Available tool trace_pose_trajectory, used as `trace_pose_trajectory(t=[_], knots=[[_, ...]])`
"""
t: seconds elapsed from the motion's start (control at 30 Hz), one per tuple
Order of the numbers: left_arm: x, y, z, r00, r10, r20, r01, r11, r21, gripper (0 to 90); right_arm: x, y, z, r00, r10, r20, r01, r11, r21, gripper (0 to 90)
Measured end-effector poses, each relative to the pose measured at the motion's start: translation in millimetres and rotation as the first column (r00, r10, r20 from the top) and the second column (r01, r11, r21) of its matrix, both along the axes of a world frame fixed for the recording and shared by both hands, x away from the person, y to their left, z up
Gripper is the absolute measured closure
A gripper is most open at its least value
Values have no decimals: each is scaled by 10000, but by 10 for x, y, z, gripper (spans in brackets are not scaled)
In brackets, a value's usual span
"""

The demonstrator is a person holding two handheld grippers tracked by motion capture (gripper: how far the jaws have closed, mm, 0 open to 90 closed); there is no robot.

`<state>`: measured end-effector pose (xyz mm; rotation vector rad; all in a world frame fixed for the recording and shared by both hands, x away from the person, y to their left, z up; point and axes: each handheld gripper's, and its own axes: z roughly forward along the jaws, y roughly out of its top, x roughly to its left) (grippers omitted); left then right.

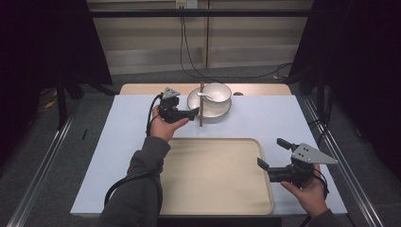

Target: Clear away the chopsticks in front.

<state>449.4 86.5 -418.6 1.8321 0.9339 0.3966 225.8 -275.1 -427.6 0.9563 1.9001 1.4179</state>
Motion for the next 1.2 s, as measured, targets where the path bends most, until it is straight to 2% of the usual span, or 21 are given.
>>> trace_pose_trajectory(t=[0.2,0.37,0.43,0.67,0.8,0.87,0.93,1.1,1.13,1.17,1.2], knots=[[115,-105,-46,9992,272,-280,-268,9995,140,67,-8,11,1,9999,62,-122,-61,10000,69,24],[196,-162,-77,9979,491,-431,-472,9980,431,95,-6,6,3,10000,93,5,-93,10000,-3,24],[213,-174,-79,9975,539,-459,-521,9979,385,103,-9,6,4,10000,68,-7,-68,10000,9,24],[330,-222,-107,9906,1154,-731,-1096,9908,798,232,-5,12,3,9999,118,-42,-118,9999,5,24],[374,-247,-142,9886,1150,-971,-1078,9913,757,282,0,3,3,9999,141,18,-141,9999,-9,24],[410,-279,-189,9878,1159,-1040,-1064,9900,924,292,0,5,4,9999,134,4,-134,9999,92,24],[449,-305,-228,9841,1162,-1343,-1029,9894,1023,336,-1,5,4,9999,116,12,-116,9999,58,24],[539,-368,-255,9788,1434,-1463,-1268,9850,1175,385,-4,4,6,9999,118,-20,-118,9999,108,25],[559,-382,-257,9759,1533,-1553,-1359,9837,1174,385,-2,3,4,9999,131,-16,-130,9999,99,25],[580,-392,-259,9712,1676,-1693,-1475,9811,1254,435,2,1,3,9999,144,-7,-143,9999,74,25],[602,-397,-262,9703,1720,-1703,-1517,9804,1260,435,2,1,3,9999,144,-7,-143,9999,74,25]])
